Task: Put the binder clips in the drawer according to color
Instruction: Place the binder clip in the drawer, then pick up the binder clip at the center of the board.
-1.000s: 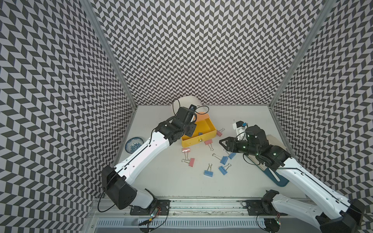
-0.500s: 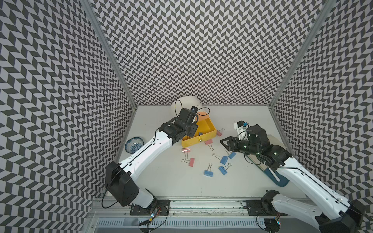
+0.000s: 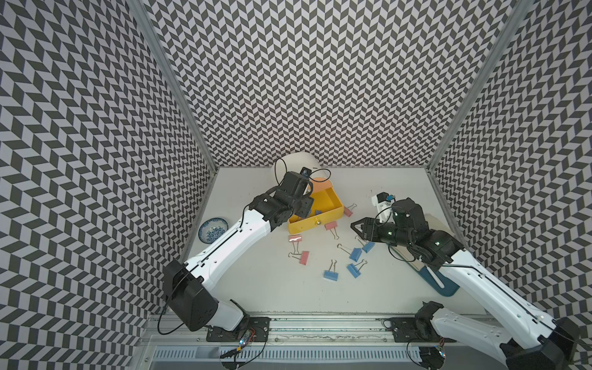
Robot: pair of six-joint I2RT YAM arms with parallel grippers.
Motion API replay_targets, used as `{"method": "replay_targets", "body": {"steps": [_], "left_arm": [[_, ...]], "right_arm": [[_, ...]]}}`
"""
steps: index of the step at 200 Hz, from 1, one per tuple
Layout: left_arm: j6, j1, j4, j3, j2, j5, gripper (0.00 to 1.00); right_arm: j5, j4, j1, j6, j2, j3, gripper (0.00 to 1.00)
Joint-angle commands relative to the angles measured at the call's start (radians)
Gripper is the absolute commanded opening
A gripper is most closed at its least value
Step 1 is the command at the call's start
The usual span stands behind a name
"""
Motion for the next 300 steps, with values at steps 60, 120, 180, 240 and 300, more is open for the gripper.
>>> {"method": "replay_targets", "body": {"steps": [60,120,180,240,300], "left_arm": [[-0.233,0.003,-0.238,0.148,-0.077,0.224,0.67],[-0.386,-0.037,-0.259,0.048,-0.174,0.341,0.65],[-0.55,-0.245,-0.161,-0.168,-0.266,0.297,0.66],[-0.731,-0.395,-0.008,-0.397,-0.319,0.235,0.68],[-0.773,-0.455,0.136,-0.541,-0.28,0.21,0.7]], "right_arm": [[0.048,-0.056,-0.006,-0.045,0.021,-0.039,0.53],[0.032,-0.088,0.006,-0.048,0.039,-0.099,0.51],[0.053,-0.088,0.05,-0.015,0.011,-0.185,0.51],[0.067,-0.106,0.082,0.012,-0.04,-0.243,0.51],[0.07,-0.143,0.093,0.033,-0.116,-0.284,0.52]]}}
